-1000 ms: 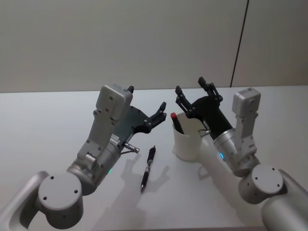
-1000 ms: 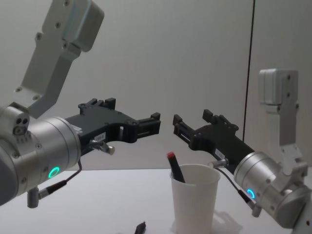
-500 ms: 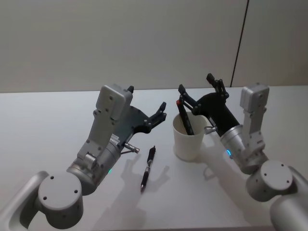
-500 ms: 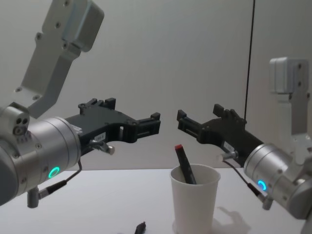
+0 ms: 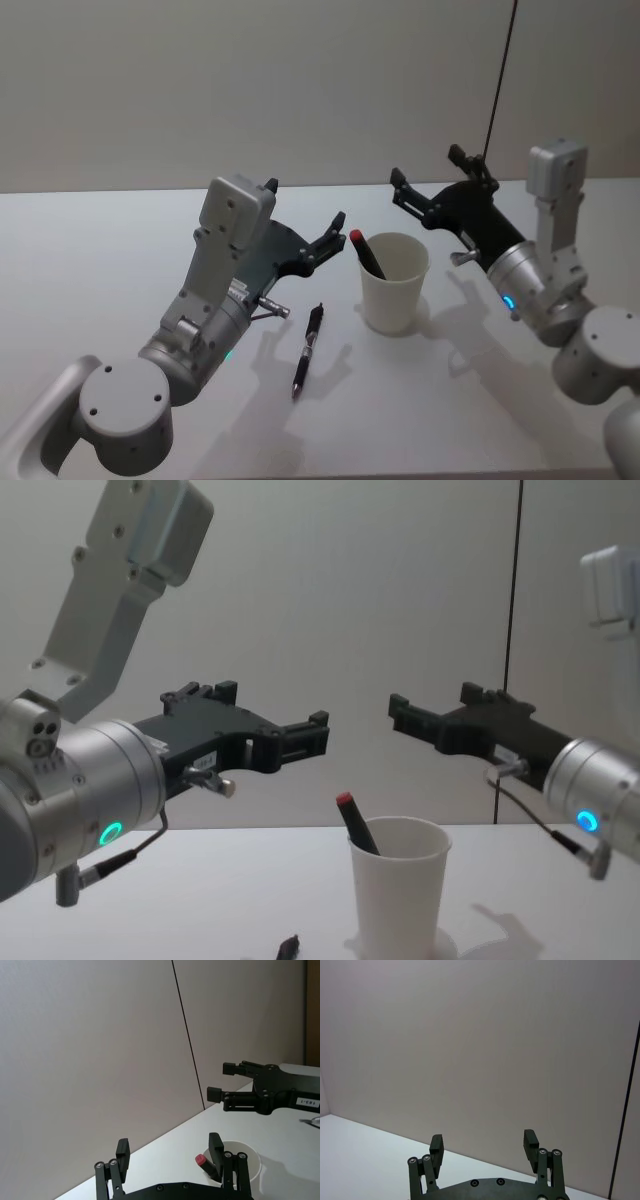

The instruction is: Place the pen into the pen holder.

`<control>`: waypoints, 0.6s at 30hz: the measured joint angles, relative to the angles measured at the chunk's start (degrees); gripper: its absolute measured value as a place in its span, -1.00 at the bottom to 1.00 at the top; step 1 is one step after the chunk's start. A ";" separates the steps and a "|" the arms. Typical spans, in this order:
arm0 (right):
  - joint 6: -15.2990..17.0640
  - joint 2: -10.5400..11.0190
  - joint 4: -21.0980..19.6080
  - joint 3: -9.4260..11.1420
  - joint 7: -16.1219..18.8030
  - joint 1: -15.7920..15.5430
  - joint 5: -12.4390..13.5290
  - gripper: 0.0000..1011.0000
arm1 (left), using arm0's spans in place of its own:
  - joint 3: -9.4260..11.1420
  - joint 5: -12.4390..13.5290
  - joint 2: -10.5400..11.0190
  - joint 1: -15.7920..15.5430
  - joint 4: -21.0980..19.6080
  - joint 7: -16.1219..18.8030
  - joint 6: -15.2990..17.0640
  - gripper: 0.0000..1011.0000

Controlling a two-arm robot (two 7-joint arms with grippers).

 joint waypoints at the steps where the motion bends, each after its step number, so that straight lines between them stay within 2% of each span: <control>1: 0.63 0.26 -0.75 0.19 0.14 -0.19 -0.04 0.98 | 0.00 0.00 0.00 0.00 0.00 0.00 0.00 0.99; 7: 5.33 1.84 -4.72 1.37 1.15 -1.31 -0.43 0.98 | 0.00 0.00 0.00 0.00 0.00 0.00 0.00 0.99; 18: 10.59 4.35 -9.05 3.19 2.50 -2.80 -1.72 0.98 | 0.00 0.00 0.00 0.00 0.00 0.00 0.00 0.99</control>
